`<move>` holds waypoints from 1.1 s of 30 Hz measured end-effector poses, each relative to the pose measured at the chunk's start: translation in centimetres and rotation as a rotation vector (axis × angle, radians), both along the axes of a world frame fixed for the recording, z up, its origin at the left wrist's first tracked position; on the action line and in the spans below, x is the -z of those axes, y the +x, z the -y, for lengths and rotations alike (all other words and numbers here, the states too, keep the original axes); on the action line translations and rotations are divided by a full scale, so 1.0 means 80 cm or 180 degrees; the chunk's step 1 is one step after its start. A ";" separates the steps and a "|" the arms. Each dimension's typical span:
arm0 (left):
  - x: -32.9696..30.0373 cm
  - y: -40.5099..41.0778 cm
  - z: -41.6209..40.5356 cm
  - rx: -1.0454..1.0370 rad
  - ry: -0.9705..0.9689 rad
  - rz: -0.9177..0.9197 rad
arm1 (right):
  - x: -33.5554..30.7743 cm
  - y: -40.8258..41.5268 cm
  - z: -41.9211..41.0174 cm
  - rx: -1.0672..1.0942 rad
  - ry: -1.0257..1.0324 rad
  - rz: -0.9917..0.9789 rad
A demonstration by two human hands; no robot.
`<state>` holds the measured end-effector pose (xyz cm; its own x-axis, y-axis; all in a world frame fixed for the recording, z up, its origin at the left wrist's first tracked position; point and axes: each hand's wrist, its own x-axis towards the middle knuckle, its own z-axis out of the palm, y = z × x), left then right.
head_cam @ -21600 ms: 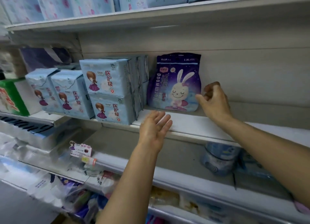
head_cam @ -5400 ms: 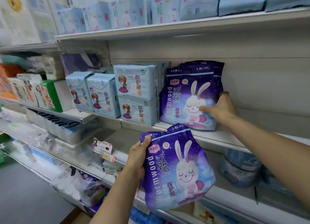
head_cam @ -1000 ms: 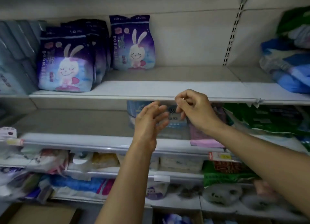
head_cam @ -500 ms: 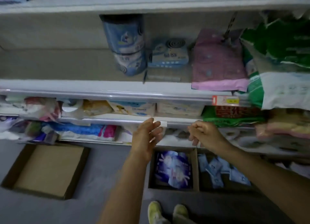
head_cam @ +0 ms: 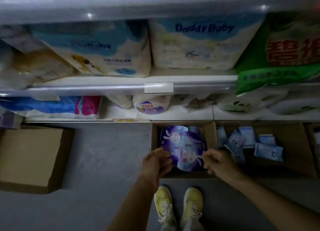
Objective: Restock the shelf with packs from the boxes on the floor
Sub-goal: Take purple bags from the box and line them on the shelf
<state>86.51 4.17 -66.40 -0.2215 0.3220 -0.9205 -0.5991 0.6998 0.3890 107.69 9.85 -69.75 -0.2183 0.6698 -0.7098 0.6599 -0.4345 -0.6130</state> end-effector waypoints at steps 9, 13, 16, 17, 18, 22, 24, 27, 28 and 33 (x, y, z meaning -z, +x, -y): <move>0.217 0.005 0.022 -0.0116 -0.0605 0.0314 | 0.191 -0.022 0.009 -0.1521 0.0191 0.0618; 0.294 0.003 0.021 -0.0207 -0.0743 0.0391 | 0.240 -0.053 -0.003 -0.3468 0.0977 0.1347; 0.345 0.007 0.018 -0.0146 -0.0816 0.0338 | 0.273 -0.078 -0.014 -0.4468 0.1450 0.1798; 0.361 0.010 0.016 -0.0155 -0.0778 0.0335 | 0.286 -0.085 -0.016 -0.4698 0.1557 0.1865; 0.380 0.011 0.014 -0.0118 -0.0721 0.0335 | 0.299 -0.089 -0.019 -0.4930 0.1636 0.1910; 0.447 0.022 0.008 -0.0398 -0.0893 0.0431 | 0.344 -0.097 -0.042 -0.5705 0.1784 0.2095; 0.478 0.031 0.008 -0.0600 -0.0972 0.0496 | 0.371 -0.091 -0.051 -0.5803 0.2167 0.2044; 0.507 0.043 0.002 -0.0828 -0.1011 0.0494 | 0.392 -0.075 -0.063 -0.5732 0.3222 0.1816; 0.510 0.048 0.000 -0.0860 -0.1034 0.0377 | 0.393 -0.069 -0.069 -0.5624 0.3440 0.1666; 0.525 0.055 -0.008 -0.1006 -0.1033 0.0069 | 0.385 -0.055 -0.078 -0.5649 0.3471 0.1354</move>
<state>90.94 4.78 -108.36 -0.2421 -0.0643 -0.9681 -0.8086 0.5648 0.1647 103.30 16.07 -100.52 -0.8962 0.0579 -0.4399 -0.0028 0.9907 0.1359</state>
